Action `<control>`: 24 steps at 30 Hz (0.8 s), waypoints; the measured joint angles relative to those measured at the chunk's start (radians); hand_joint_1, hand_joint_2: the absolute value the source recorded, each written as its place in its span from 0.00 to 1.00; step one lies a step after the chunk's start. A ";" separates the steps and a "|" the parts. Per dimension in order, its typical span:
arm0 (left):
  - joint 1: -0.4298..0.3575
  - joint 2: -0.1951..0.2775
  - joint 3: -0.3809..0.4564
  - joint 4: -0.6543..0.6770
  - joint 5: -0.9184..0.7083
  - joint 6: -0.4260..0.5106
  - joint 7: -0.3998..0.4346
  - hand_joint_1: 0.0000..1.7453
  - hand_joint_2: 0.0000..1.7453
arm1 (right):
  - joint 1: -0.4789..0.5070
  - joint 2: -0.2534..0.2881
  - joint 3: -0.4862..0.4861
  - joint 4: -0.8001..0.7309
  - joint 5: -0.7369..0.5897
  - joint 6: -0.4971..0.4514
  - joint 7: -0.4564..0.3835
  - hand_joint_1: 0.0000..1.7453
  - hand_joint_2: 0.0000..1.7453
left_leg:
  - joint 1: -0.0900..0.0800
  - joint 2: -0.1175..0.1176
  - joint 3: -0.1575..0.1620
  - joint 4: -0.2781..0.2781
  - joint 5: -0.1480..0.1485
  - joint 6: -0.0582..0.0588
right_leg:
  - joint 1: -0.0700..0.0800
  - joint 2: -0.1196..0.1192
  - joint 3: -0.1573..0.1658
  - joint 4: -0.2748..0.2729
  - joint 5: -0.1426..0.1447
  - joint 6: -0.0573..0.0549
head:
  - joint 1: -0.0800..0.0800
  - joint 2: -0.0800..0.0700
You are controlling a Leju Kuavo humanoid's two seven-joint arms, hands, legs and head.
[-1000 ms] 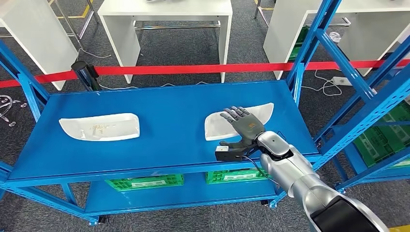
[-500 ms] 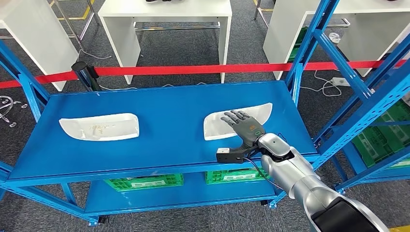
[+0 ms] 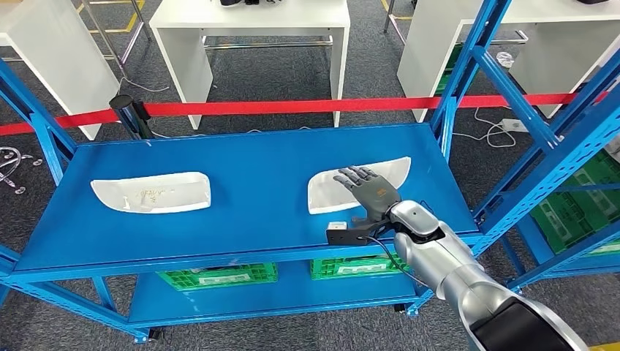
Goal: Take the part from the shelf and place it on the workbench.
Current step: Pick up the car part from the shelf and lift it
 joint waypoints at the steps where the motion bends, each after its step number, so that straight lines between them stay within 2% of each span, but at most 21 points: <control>1: 0.000 0.000 0.000 0.000 0.000 -0.006 -0.011 0.00 0.50 | 0.003 -0.002 0.000 0.000 -0.002 0.001 0.000 1.00 1.00 | 0.000 0.000 0.000 0.000 0.000 0.000 | 0.000 0.000 0.000 0.000 0.000 0.000 | 0.000 0.000; 3: -0.001 0.000 0.000 0.000 0.007 -0.025 -0.044 0.00 1.00 | 0.011 -0.006 0.000 0.002 -0.007 0.000 0.000 1.00 1.00 | 0.000 0.000 0.000 0.000 0.000 0.000 | 0.000 0.000 0.000 0.000 0.000 0.000 | 0.000 0.000; 8: -0.004 0.003 0.000 -0.001 0.019 -0.062 -0.111 0.00 1.00 | 0.026 -0.015 0.000 0.004 -0.016 -0.003 0.001 1.00 1.00 | 0.000 0.000 0.000 0.000 0.000 0.000 | 0.000 0.000 0.000 0.000 0.000 0.001 | 0.000 0.000; 24: -0.013 0.008 0.000 -0.002 0.020 -0.077 -0.129 0.00 1.00 | 0.014 -0.013 0.000 0.007 -0.019 0.002 0.001 1.00 1.00 | 0.000 -0.001 0.000 0.000 0.000 0.000 | 0.000 -0.001 0.001 0.000 0.000 0.001 | 0.000 0.000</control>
